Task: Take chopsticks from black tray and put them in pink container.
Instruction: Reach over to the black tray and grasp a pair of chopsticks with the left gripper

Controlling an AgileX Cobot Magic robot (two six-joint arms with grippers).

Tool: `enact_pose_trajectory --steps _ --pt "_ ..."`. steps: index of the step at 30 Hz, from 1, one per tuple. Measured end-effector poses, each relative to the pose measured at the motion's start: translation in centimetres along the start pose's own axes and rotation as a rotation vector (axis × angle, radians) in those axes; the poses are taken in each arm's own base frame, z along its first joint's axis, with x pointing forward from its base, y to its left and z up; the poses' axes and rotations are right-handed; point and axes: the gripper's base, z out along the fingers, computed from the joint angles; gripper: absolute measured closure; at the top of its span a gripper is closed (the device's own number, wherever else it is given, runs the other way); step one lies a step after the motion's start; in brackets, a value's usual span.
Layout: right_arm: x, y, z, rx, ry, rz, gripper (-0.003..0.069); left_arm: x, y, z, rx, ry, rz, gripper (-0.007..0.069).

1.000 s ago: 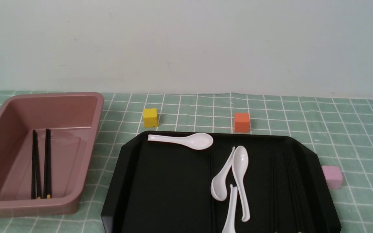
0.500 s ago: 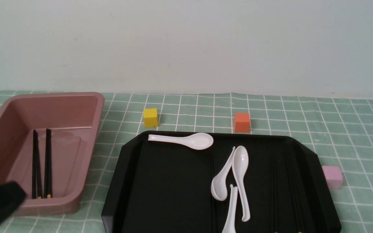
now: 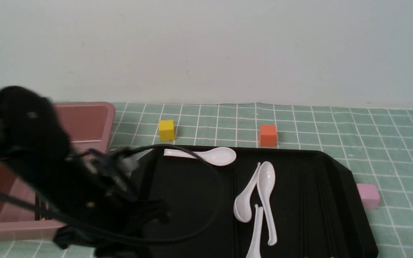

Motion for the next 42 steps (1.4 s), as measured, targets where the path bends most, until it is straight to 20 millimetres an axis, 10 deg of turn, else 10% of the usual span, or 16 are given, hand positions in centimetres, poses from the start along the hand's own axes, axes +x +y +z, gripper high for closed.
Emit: enact_pose_trajectory --steps 14,24,42 --pt "0.0 0.0 0.0 0.0 0.0 0.0 0.0419 -6.3 -11.9 11.1 -0.299 -0.042 0.122 0.0508" --pt "0.0 0.0 0.0 0.0 0.0 0.0 0.0419 -7.7 -13.0 12.1 -0.341 -0.149 0.137 0.0263" --pt "0.0 0.0 0.0 0.0 0.0 0.0 0.0419 -8.4 -12.1 15.1 -0.379 -0.13 0.11 0.0258"
